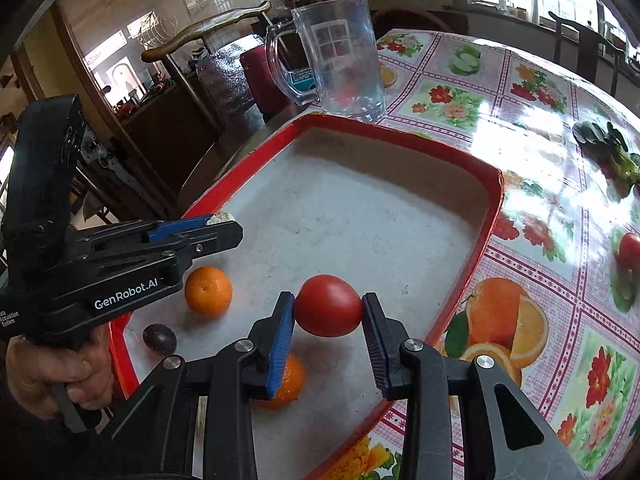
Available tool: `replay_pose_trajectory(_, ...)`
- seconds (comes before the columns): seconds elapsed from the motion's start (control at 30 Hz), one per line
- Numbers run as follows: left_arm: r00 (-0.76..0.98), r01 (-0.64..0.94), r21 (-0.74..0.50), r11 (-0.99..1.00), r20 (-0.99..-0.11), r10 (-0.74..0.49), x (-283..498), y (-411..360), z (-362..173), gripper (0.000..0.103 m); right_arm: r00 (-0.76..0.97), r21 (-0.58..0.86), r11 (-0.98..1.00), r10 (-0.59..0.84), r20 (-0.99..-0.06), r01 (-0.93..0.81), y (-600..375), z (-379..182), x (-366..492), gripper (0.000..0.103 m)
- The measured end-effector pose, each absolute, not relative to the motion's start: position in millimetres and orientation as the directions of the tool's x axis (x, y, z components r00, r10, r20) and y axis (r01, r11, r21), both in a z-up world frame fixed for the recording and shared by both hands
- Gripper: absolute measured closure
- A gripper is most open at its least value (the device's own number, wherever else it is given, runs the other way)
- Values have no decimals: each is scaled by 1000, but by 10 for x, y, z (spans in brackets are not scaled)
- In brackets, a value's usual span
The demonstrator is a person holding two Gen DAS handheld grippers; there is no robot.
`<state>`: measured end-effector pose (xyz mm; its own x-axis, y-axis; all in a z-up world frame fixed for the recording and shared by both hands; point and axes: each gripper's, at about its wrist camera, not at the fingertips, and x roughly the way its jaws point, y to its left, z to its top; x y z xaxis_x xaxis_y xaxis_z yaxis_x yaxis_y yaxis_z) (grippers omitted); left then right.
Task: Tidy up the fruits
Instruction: 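Carry cracker and tomato into the red tray and release both, then move both grippers back toward the remaining items on the table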
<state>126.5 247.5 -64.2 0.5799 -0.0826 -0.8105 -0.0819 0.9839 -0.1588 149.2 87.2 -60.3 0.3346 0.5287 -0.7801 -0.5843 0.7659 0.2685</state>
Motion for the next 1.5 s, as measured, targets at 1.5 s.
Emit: replay_pose_trajectory(1.5,557,239,-192,952,-776,-296,1189,596,-217,73,556,317,918,397,-731,-239,-1759,-434,1261,63)
